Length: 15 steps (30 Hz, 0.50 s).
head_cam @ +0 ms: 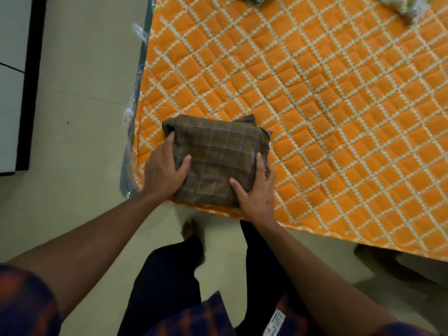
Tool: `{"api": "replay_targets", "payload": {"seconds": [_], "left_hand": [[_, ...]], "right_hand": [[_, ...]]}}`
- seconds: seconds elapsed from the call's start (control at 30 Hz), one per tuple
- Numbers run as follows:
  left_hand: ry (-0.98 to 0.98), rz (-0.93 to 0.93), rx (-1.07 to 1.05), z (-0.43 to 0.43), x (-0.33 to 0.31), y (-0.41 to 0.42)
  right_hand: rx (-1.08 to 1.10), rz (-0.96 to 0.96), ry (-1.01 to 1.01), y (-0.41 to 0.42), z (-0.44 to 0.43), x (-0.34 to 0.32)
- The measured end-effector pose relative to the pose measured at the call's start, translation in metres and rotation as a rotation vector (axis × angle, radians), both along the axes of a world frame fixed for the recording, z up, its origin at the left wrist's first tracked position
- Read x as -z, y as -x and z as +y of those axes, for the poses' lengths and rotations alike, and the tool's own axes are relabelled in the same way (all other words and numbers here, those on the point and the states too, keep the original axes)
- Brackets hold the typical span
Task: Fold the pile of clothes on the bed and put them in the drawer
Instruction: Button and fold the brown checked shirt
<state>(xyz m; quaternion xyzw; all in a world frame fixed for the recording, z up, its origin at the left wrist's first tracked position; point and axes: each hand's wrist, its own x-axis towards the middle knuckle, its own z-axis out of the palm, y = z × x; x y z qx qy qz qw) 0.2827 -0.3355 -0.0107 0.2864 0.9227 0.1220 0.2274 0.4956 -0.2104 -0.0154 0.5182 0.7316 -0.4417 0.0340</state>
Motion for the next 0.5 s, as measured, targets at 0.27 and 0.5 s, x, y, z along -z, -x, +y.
{"api": "replay_targets", "payload": {"seconds": [0.27,0.5], "left_hand": [[-0.007,0.121,0.422,-0.009,0.009,0.01],[0.098,-0.096,0.622,-0.013,0.01,0.062]], "right_hand": [[-0.288,-0.152,-0.484,0.076,-0.02,-0.011],[-0.218,-0.42,-0.407,0.105,-0.031,0.015]]}}
